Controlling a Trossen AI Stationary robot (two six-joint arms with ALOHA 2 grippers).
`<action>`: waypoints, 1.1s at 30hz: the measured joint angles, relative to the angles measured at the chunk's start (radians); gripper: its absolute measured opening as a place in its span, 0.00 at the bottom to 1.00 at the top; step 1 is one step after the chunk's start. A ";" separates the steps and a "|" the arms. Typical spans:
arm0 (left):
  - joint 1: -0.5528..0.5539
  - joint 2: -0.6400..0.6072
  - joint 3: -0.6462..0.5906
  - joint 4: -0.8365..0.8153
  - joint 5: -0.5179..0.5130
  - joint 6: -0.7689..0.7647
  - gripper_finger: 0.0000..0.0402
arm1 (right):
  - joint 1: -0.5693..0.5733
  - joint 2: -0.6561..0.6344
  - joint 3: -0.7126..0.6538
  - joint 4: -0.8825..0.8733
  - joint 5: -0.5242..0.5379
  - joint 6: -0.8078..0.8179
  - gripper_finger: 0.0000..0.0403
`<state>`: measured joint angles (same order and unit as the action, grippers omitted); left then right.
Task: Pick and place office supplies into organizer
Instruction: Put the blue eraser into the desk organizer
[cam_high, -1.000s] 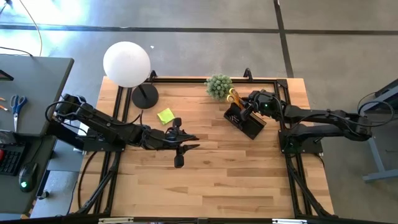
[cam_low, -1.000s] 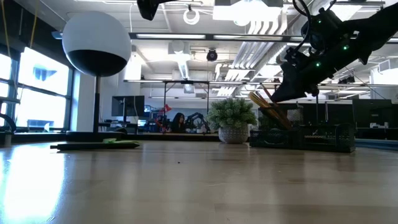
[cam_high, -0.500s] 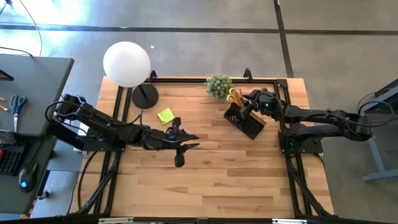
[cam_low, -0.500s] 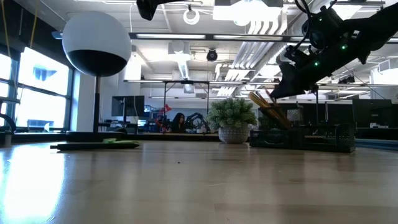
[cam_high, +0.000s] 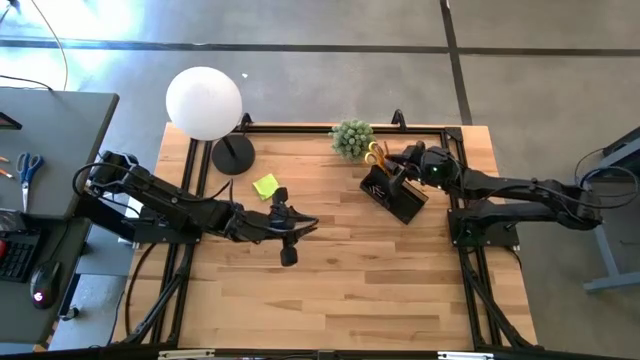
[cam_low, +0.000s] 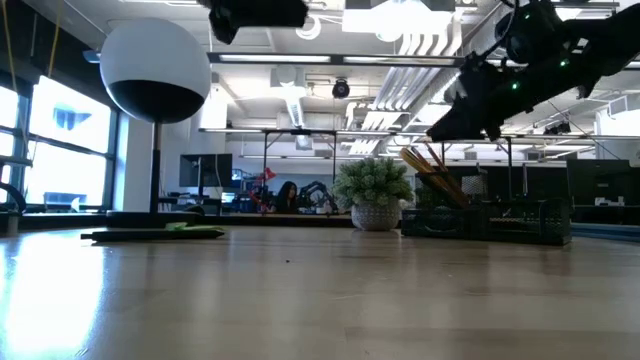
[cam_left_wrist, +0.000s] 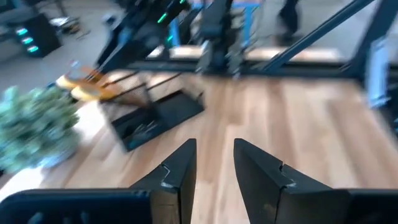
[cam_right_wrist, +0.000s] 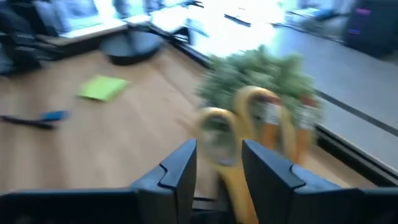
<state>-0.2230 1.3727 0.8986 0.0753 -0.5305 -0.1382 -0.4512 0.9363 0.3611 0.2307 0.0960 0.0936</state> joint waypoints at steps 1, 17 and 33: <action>0.000 0.000 0.000 -0.027 -0.022 -0.004 0.24 | 0.008 -0.015 0.000 -0.001 -0.031 0.002 0.31; 0.106 0.000 0.000 -0.416 0.098 -0.193 0.24 | 0.225 -0.053 0.000 0.152 -0.334 -0.101 0.26; 0.105 0.022 0.002 -0.209 0.088 -0.208 0.24 | 0.375 -0.010 0.008 0.283 -0.207 -0.251 0.26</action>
<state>-0.1177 1.3952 0.9001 -0.1333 -0.4421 -0.3462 -0.0760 0.9267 0.3687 0.5133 -0.1110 -0.1576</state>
